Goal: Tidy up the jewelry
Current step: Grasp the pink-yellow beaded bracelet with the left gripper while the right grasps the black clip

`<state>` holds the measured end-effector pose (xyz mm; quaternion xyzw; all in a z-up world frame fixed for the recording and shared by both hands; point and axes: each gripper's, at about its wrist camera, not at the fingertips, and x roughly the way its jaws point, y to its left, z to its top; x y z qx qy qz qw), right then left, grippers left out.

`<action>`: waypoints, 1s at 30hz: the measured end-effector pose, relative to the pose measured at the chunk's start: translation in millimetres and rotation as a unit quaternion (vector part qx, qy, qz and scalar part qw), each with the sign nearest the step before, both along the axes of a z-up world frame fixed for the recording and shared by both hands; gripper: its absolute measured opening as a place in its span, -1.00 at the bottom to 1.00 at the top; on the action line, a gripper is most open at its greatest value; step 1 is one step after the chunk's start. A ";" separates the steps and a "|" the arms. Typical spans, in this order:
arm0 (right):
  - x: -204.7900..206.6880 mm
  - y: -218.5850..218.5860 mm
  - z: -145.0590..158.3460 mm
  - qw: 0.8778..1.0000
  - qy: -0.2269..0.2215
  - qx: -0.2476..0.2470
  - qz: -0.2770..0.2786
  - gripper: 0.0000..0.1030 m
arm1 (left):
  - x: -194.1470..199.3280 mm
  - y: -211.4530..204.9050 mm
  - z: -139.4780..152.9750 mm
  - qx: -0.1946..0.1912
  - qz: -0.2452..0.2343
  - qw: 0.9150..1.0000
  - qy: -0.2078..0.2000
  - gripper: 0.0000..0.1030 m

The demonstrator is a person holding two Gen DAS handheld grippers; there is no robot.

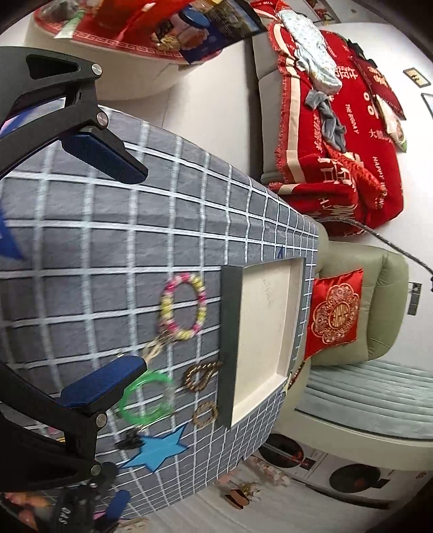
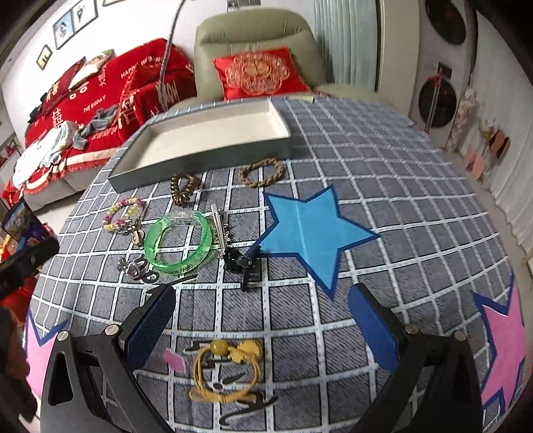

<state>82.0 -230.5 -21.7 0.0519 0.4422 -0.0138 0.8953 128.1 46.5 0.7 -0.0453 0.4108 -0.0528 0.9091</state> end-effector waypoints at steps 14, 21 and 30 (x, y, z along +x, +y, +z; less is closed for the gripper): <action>45.3 17.9 -33.5 0.996 0.077 -0.019 0.031 0.34 | 89.8 -12.0 -42.3 -0.006 -0.042 0.994 0.097 0.77; 51.0 24.5 -30.1 0.995 0.082 -0.036 0.039 -0.38 | 97.2 -26.1 -48.0 0.021 -0.060 0.993 0.098 0.20; 46.4 18.2 -18.1 0.997 0.071 -0.016 0.040 -0.41 | 92.4 -27.2 -40.8 0.002 -0.090 0.992 0.088 -0.54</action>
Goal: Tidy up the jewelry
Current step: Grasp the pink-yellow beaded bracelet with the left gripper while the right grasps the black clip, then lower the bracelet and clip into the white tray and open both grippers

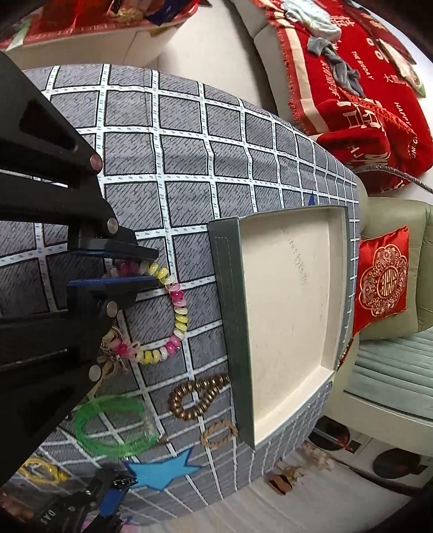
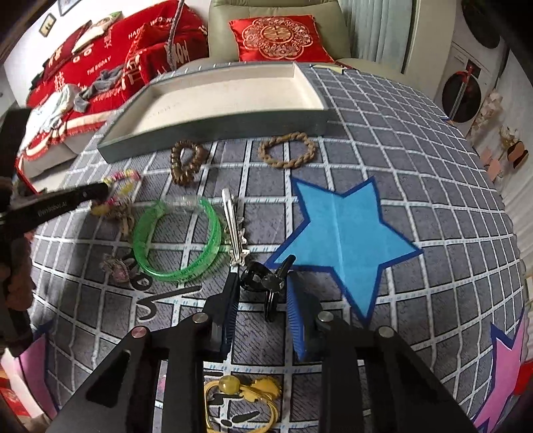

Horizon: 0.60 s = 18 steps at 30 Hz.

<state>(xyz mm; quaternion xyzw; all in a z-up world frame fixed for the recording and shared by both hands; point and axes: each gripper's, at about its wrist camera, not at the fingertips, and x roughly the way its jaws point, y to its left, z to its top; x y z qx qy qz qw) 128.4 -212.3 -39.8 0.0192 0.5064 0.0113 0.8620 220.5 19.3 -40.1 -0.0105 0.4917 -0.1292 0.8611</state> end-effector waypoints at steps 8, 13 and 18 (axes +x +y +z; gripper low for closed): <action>14.9 -12.9 41.6 0.999 -0.030 0.041 0.005 -0.41 | -1.8 7.1 42.8 -0.052 -0.003 0.998 -0.030 -0.54; 48.0 -13.2 68.0 0.997 -0.047 0.054 0.019 -0.41 | 17.4 5.6 75.0 -0.073 -0.003 0.996 -0.051 -0.54; 101.4 -10.5 86.9 0.995 -0.057 0.070 0.035 -0.41 | 50.6 -8.1 96.2 -0.062 -0.002 0.995 -0.079 -0.55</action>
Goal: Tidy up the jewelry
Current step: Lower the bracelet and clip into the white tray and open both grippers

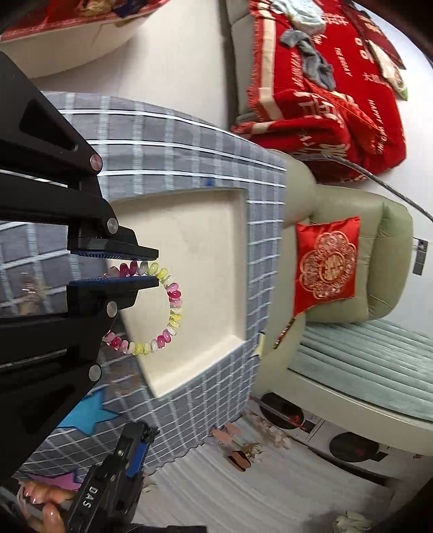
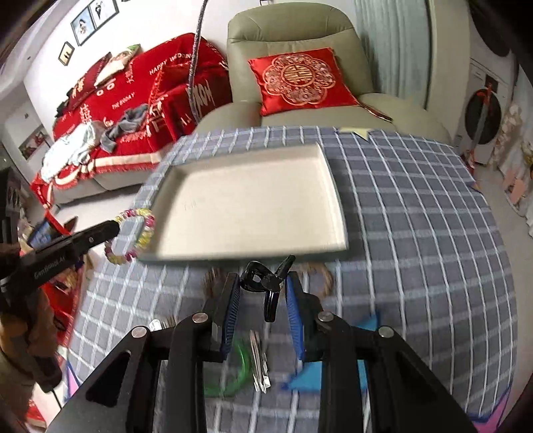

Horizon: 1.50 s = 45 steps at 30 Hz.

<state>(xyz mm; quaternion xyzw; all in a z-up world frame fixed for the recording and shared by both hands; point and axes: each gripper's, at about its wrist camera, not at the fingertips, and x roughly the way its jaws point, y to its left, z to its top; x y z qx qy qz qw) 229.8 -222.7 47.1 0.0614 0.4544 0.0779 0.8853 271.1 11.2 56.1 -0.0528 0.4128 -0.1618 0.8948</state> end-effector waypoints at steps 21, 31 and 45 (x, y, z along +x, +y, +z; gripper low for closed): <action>178.3 17.0 -80.8 0.998 0.054 -0.013 -0.003 -0.41 | 130.4 -40.8 -82.7 0.085 0.026 0.995 0.051 -0.55; 182.6 20.4 -97.9 0.998 0.057 -0.034 0.001 -0.31 | 129.5 -53.8 -97.8 0.131 0.021 0.990 0.048 -0.54; 161.7 4.6 -60.2 0.999 0.022 0.024 -0.025 0.25 | 131.9 -50.3 -97.2 0.126 0.036 0.990 0.057 -0.53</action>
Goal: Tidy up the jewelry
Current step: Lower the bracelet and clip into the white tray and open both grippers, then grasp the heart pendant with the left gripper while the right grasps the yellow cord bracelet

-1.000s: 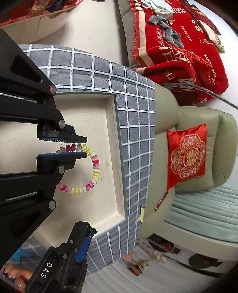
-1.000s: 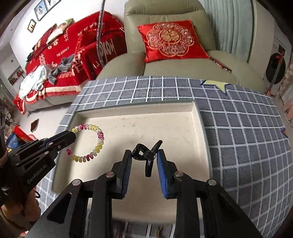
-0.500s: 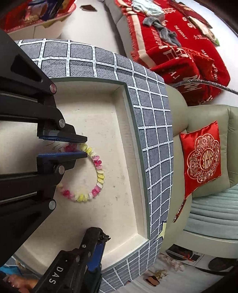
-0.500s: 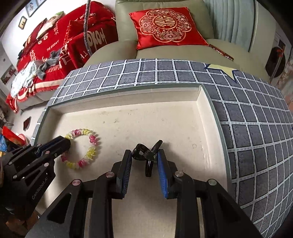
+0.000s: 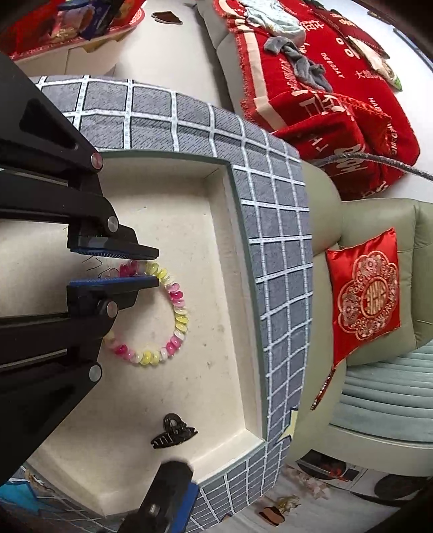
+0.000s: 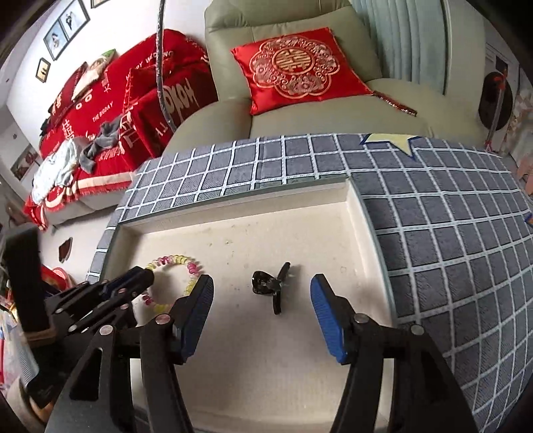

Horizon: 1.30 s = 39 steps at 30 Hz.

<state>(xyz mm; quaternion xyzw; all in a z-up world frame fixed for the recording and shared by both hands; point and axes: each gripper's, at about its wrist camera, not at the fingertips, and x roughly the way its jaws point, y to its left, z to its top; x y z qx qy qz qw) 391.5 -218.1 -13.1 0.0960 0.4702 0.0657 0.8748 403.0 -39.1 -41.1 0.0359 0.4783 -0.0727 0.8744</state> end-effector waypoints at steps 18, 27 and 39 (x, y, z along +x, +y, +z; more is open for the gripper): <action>-67.4 -29.0 35.0 0.998 -0.025 0.051 -0.025 0.69 | -53.1 9.9 57.7 -0.030 -0.016 0.996 -0.076 1.00; -132.3 -31.4 60.4 0.997 -0.051 0.055 -0.031 1.00 | -138.5 32.5 71.7 -0.039 -0.042 0.995 -0.082 1.00; -212.2 -33.0 24.1 0.998 0.014 0.050 -0.030 1.00 | -209.6 58.8 28.6 -0.017 -0.065 0.997 -0.048 1.00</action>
